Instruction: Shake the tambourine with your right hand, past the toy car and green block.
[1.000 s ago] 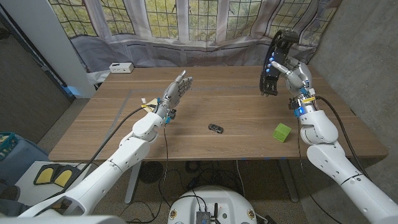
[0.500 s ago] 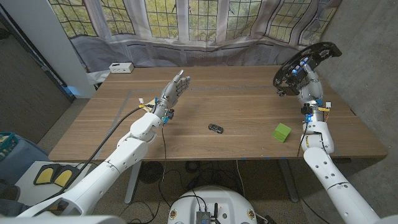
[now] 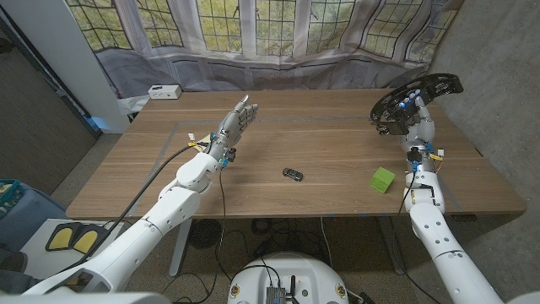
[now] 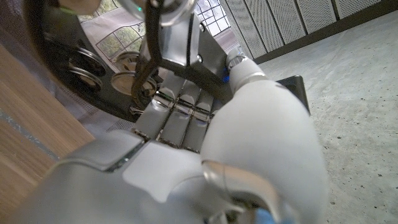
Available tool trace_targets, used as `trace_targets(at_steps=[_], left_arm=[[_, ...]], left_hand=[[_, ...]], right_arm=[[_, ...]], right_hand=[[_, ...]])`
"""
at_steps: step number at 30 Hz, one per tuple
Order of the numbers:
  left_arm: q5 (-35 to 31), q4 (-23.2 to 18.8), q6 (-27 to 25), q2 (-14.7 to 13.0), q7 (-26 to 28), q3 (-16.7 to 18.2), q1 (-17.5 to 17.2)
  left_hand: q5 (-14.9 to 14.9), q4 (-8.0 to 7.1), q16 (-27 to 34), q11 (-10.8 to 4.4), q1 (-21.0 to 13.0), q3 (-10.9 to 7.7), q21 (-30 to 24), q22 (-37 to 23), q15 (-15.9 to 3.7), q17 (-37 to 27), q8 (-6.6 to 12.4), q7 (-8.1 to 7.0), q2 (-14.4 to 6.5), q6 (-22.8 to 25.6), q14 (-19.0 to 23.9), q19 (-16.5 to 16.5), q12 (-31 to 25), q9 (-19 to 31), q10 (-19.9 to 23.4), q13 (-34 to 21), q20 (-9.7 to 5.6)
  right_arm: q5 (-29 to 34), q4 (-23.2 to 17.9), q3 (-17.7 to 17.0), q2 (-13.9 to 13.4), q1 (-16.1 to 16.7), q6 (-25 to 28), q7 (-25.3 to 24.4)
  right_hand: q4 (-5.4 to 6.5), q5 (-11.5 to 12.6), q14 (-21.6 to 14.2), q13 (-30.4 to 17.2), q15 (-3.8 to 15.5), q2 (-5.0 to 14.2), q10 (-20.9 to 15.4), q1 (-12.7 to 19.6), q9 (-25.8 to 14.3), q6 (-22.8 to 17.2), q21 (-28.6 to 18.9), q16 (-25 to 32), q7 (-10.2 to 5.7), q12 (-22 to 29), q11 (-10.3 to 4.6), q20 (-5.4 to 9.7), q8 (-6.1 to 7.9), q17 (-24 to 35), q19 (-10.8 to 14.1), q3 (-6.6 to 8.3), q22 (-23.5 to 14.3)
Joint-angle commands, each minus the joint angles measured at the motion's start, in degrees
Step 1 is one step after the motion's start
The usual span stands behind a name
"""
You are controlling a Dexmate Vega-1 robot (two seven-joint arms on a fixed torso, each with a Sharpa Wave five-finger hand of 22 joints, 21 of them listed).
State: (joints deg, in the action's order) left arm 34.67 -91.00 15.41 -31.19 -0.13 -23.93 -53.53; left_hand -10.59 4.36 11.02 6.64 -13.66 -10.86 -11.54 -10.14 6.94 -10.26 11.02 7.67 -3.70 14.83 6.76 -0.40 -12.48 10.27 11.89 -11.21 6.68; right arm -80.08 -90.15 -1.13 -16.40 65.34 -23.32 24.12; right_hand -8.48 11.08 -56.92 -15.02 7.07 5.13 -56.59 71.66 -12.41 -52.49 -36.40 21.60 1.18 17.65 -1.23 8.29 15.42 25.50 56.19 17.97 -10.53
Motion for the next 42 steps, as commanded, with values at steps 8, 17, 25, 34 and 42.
trace_targets(at_steps=[8, 17, 25, 34, 42], left_arm=[[0.67, 1.12, 0.36, 0.39, -0.17, 0.3, -0.14], [0.53, 1.91, 0.51, 0.83, -1.0, -0.26, 0.72], [0.91, 2.18, 0.56, 0.97, -1.05, -0.16, 0.52], [0.91, 2.28, 0.57, 0.87, -1.39, -0.26, 0.59], [1.02, 2.01, 0.41, 0.83, -1.09, -0.23, 0.17]], left_hand=[[0.04, 0.22, -0.16, 0.07, 0.17, -0.01, 0.15, -0.18, -0.06, -0.1, -0.14, -0.01, -0.26, 0.28, 0.24, -0.16, -0.01, 0.08, 0.43, -0.15, 0.35], [0.03, 0.26, -0.16, 0.04, 0.19, -0.01, 0.18, -0.18, -0.03, -0.1, -0.13, 0.07, -0.28, 0.33, 0.27, -0.11, 0.0, 0.08, 0.45, -0.15, 0.4], [0.03, 0.28, -0.18, 0.07, 0.2, -0.02, 0.19, -0.18, -0.03, -0.1, -0.12, 0.06, -0.3, 0.36, 0.22, -0.06, -0.02, 0.08, 0.52, -0.16, 0.43], [0.03, 0.31, -0.18, -0.01, 0.22, -0.03, 0.23, -0.18, 0.02, -0.1, -0.12, 0.01, -0.32, 0.37, 0.21, 0.03, 0.01, 0.08, 0.5, -0.16, 0.49], [0.03, 0.34, -0.18, -0.02, 0.24, -0.04, 0.22, -0.18, -0.01, -0.1, -0.12, -0.03, -0.34, 0.39, 0.23, 0.03, 0.02, 0.08, 0.51, -0.16, 0.46]], right_arm=[[16.56, -0.89, 1.63, -6.84, -1.3, -3.08, 1.86], [32.68, -5.78, 4.9, -14.77, -1.69, -6.82, -3.84], [49.32, -10.94, 6.83, -20.57, -1.37, -6.32, -14.75], [65.67, -18.1, 7.69, -26.71, -0.49, -0.95, -23.45], [86.65, -28.0, 8.71, -32.79, 0.76, 9.45, -29.27]], right_hand=[[-0.01, 0.24, -2.32, -0.42, 5.61, 3.98, -0.29, 4.39, -0.19, -5.28, -0.67, -0.18, -5.22, -0.15, -0.21, 0.84, 0.14, 0.2, -0.23, 0.35, -0.17], [0.01, 0.27, -2.19, -0.49, 5.34, 4.01, -0.39, 4.37, -0.22, -5.38, -0.93, -0.29, -4.99, -0.19, -0.01, 0.62, 0.1, 0.33, -0.47, 0.3, -0.16], [0.17, 0.28, -2.04, -0.58, 5.01, 4.15, -0.28, 4.2, -0.23, -5.5, -1.1, -0.4, -4.96, -0.29, 0.19, 0.4, 0.06, 0.45, -0.85, 0.26, -0.14], [0.03, 0.29, -1.82, -0.57, 4.9, 4.01, -0.46, 4.3, -0.23, -5.79, -1.44, -0.46, -4.91, -0.37, 0.39, 0.14, 0.05, 0.71, -1.14, 0.18, -0.11], [-0.03, 0.28, -1.56, -0.67, 4.92, 3.91, -0.4, 4.35, -0.23, -5.92, -1.62, -0.53, -4.85, -0.46, 0.02, 0.1, -0.01, 0.95, -1.69, 0.07, -0.08]])
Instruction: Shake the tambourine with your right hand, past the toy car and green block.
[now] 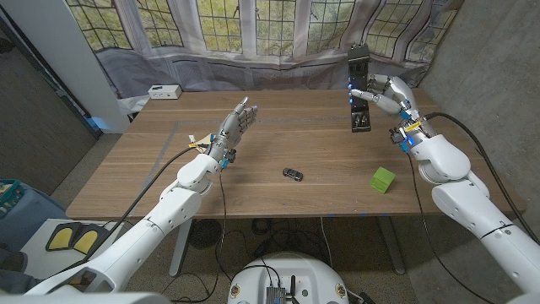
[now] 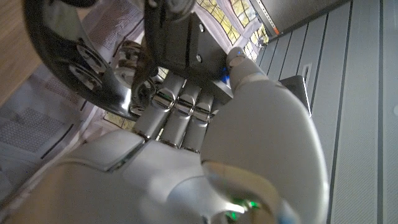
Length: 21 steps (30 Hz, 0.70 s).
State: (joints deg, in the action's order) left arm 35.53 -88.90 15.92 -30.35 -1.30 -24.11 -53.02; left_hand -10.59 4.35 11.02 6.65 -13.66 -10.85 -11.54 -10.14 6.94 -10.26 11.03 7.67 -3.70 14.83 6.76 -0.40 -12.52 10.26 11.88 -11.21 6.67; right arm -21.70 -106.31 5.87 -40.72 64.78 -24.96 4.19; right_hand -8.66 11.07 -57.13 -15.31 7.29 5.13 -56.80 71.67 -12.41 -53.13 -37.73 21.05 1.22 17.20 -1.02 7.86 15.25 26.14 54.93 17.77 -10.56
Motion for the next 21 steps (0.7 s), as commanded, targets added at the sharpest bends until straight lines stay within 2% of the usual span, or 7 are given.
trace_targets(at_steps=[1, 6, 21], left_arm=[[0.21, -0.1, -0.03, 0.01, 0.05, -0.03, -0.4], [0.15, -0.36, 0.12, -0.02, 0.29, 0.03, -0.73], [0.02, -0.92, -0.11, -0.2, 0.91, 0.07, -1.39]], left_hand=[[0.03, 0.35, -0.17, -0.01, 0.24, -0.05, 0.22, -0.18, 0.01, -0.11, -0.12, -0.03, -0.34, 0.41, 0.23, 0.04, 0.07, 0.09, 0.5, -0.16, 0.5], [0.03, 0.37, -0.18, -0.08, 0.25, -0.06, 0.23, -0.18, 0.02, -0.11, -0.11, -0.08, -0.36, 0.43, 0.21, 0.05, 0.05, 0.09, 0.57, -0.16, 0.52], [0.03, 0.42, -0.19, -0.08, 0.27, -0.09, 0.23, -0.19, 0.04, -0.11, -0.12, -0.04, -0.42, 0.45, 0.19, 0.09, 0.05, 0.09, 0.64, -0.17, 0.51]], right_arm=[[30.01, -12.69, 2.04, -9.0, 1.27, 12.29, -9.45], [35.5, -15.47, 3.27, -10.7, 1.28, 16.58, -9.77], [34.03, -16.64, 4.44, -12.6, 1.79, 20.68, -8.47]], right_hand=[[0.15, 0.29, -1.32, -0.37, 4.7, 3.91, -0.18, 4.35, -0.22, -5.27, -0.31, 0.0, -4.89, -0.04, -0.18, 0.53, 0.14, 0.33, -0.49, 0.27, -0.05], [0.1, 0.28, -1.23, -0.36, 4.8, 3.86, -0.27, 4.4, -0.22, -5.45, -0.49, 0.0, -4.99, -0.08, -0.04, 0.42, 0.15, 0.49, -0.64, 0.2, -0.04], [0.23, 0.28, -1.4, -0.35, 4.78, 4.04, -0.33, 4.35, -0.22, -5.44, -1.02, 0.09, -5.05, -0.24, 0.1, 0.42, -0.01, 0.81, -0.66, 0.12, 0.0]])
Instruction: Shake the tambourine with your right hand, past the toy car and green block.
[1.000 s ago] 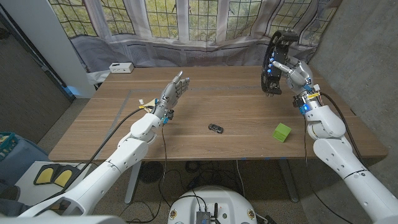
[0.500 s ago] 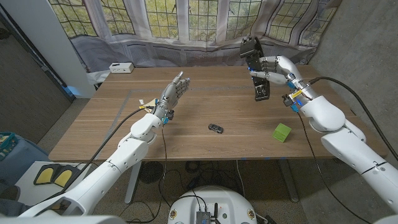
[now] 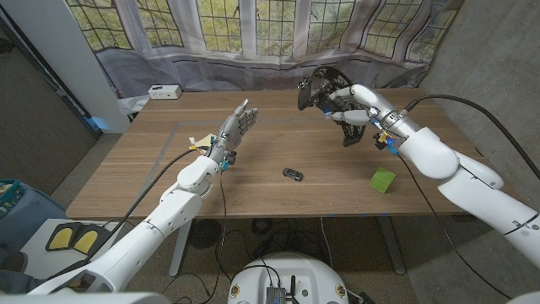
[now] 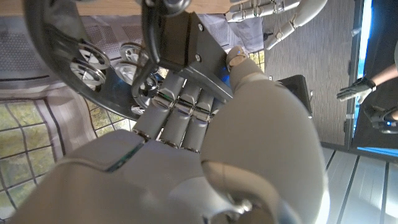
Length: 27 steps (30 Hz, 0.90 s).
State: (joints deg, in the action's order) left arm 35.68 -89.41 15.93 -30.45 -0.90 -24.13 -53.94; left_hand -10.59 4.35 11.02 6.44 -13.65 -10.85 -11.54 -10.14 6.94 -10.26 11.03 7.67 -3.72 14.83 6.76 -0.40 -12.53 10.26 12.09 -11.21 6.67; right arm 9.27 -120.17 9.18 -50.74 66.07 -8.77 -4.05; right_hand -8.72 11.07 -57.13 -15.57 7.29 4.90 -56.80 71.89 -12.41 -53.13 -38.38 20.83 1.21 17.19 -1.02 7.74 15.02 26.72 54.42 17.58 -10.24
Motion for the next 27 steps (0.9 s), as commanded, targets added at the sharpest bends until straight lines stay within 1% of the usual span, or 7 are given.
trace_targets(at_steps=[1, 5, 11, 18, 27], left_arm=[[-0.11, -0.41, -0.01, -0.08, 0.5, 0.14, -0.48], [-0.16, -0.52, 0.11, -0.13, 0.59, 0.24, -0.53], [-0.03, -0.36, 0.24, -0.02, 0.5, 0.23, -0.65], [-0.07, -0.28, 0.21, -0.02, 0.31, 0.09, -0.54], [-0.03, -0.32, -0.12, -0.14, 0.16, 0.05, -0.3]], left_hand=[[0.03, 0.43, -0.19, 0.11, 0.26, -0.09, 0.22, -0.19, 0.05, -0.1, -0.13, -0.09, -0.41, 0.42, 0.18, 0.08, 0.07, 0.09, 0.4, -0.16, 0.52], [0.03, 0.44, -0.19, 0.23, 0.27, -0.09, 0.23, -0.19, 0.05, -0.11, -0.12, 0.0, -0.42, 0.45, 0.17, 0.09, 0.09, 0.09, 0.36, -0.16, 0.51], [0.03, 0.46, -0.21, 0.13, 0.28, -0.1, 0.23, -0.19, 0.07, -0.11, -0.1, 0.01, -0.44, 0.51, 0.14, 0.1, 0.08, 0.09, 0.43, -0.17, 0.48], [0.03, 0.49, -0.21, 0.17, 0.3, -0.11, 0.22, -0.19, 0.06, -0.11, -0.1, -0.04, -0.45, 0.53, 0.13, 0.1, 0.1, 0.09, 0.4, -0.17, 0.51], [0.03, 0.52, -0.19, 0.18, 0.32, -0.11, 0.21, -0.19, 0.04, -0.11, -0.09, 0.01, -0.45, 0.59, 0.16, 0.1, 0.1, 0.09, 0.43, -0.17, 0.5]], right_arm=[[3.05, -2.89, 1.24, -2.69, 0.48, 4.75, -0.18], [2.69, -3.14, 1.63, -3.08, 0.33, 5.39, 0.07], [2.49, -3.98, 2.43, -3.84, 0.19, 7.83, 0.81], [2.62, -5.03, 3.14, -4.58, 0.36, 10.54, 0.88], [4.31, -6.34, 5.37, -5.26, -0.31, 14.73, 0.91]], right_hand=[[0.23, 0.28, -1.4, -0.09, 4.8, 4.21, -0.35, 4.18, -0.22, -5.43, -0.4, 0.31, -5.01, -0.23, 0.16, 0.53, 0.21, 0.24, -0.12, 0.31, -0.31], [0.26, 0.28, -1.41, -0.11, 4.8, 4.26, -0.41, 4.16, -0.22, -5.47, -0.52, 0.27, -4.97, -0.24, 0.09, 0.54, 0.19, 0.28, -0.19, 0.32, -0.3], [0.16, 0.29, -1.39, -0.12, 4.86, 4.18, -0.41, 4.27, -0.22, -5.39, -0.71, 0.25, -4.9, -0.3, 0.29, 0.56, 0.1, 0.38, -0.21, 0.31, -0.29], [0.12, 0.31, -1.42, -0.16, 4.77, 4.19, -0.44, 4.35, -0.23, -5.34, -0.97, 0.19, -4.87, -0.35, 0.09, 0.52, 0.01, 0.43, -0.26, 0.34, -0.27], [0.23, 0.32, -1.52, -0.13, 4.81, 4.25, -0.36, 4.24, -0.24, -5.29, -1.24, 0.06, -4.9, -0.5, 0.18, 0.54, -0.08, 0.39, -0.3, 0.35, -0.25]])
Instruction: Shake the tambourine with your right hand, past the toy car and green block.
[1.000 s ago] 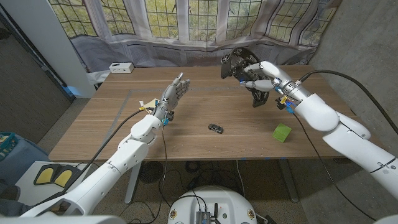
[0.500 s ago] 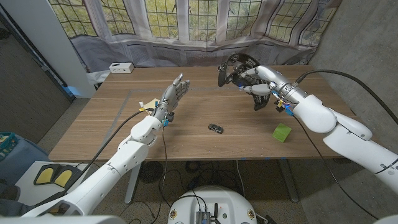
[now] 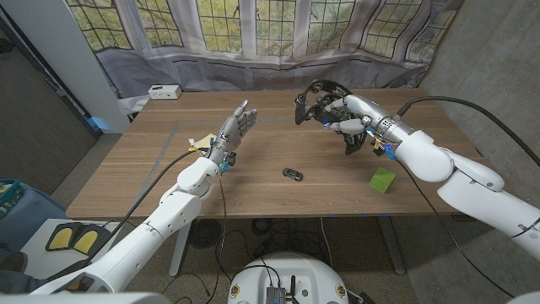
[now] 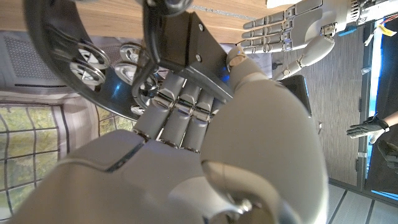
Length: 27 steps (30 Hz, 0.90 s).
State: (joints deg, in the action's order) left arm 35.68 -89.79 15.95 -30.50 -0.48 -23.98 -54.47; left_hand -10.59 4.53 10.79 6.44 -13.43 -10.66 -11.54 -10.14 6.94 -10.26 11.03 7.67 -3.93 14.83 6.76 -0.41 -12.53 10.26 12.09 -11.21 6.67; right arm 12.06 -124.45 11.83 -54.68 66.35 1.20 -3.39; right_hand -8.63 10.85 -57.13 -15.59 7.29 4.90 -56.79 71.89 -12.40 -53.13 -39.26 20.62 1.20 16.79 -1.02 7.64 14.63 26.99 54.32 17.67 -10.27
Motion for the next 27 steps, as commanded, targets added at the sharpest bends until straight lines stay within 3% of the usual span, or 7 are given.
trace_targets(at_steps=[1, 15, 27], left_arm=[[-0.01, 0.06, -0.18, -0.12, -0.31, -0.11, 0.24], [0.17, -0.32, -0.27, -0.78, -0.47, 0.35, 0.06], [0.57, 0.28, 0.05, -0.8, -1.11, 0.52, 0.19]], left_hand=[[0.03, 0.34, 0.02, 0.19, 0.11, -0.3, 0.22, -0.19, 0.09, -0.11, -0.1, 0.0, -0.23, 0.59, 0.14, 0.11, 0.1, 0.09, 0.45, -0.17, 0.45], [0.03, 0.39, 0.02, 0.23, 0.14, -0.32, 0.22, -0.19, 0.05, -0.11, -0.13, -0.01, -0.26, 0.55, 0.12, 0.15, 0.14, 0.09, 0.4, -0.17, 0.44], [0.04, 0.43, 0.03, 0.08, 0.16, -0.33, 0.21, -0.19, 0.02, -0.11, -0.11, 0.13, -0.29, 0.62, 0.14, 0.13, 0.14, 0.09, 0.42, -0.18, 0.49]], right_arm=[[1.58, -2.18, 2.98, -1.44, -0.74, 5.12, 0.44], [5.48, -3.89, 8.16, -2.3, -4.25, 11.88, 2.69], [5.17, -3.89, 11.18, -1.89, -6.13, 16.8, 4.15]], right_hand=[[0.12, 0.55, -1.53, -0.13, 4.86, 4.25, -0.43, 4.27, -0.24, -5.39, -0.39, 0.28, -4.89, -0.08, 0.13, 0.63, 0.33, 0.13, -0.19, 0.28, -0.21], [0.28, 0.59, -1.48, -0.12, 4.62, 4.42, -0.38, 4.13, -0.26, -5.11, -0.81, 0.02, -4.81, -0.27, 0.19, 0.61, 0.1, 0.09, -0.36, 0.38, -0.18], [0.29, 0.61, -1.59, -0.12, 4.72, 4.44, -0.35, 4.1, -0.26, -4.95, -1.1, -0.07, -4.64, -0.4, 0.26, 0.59, -0.06, 0.11, -0.49, 0.44, -0.15]])
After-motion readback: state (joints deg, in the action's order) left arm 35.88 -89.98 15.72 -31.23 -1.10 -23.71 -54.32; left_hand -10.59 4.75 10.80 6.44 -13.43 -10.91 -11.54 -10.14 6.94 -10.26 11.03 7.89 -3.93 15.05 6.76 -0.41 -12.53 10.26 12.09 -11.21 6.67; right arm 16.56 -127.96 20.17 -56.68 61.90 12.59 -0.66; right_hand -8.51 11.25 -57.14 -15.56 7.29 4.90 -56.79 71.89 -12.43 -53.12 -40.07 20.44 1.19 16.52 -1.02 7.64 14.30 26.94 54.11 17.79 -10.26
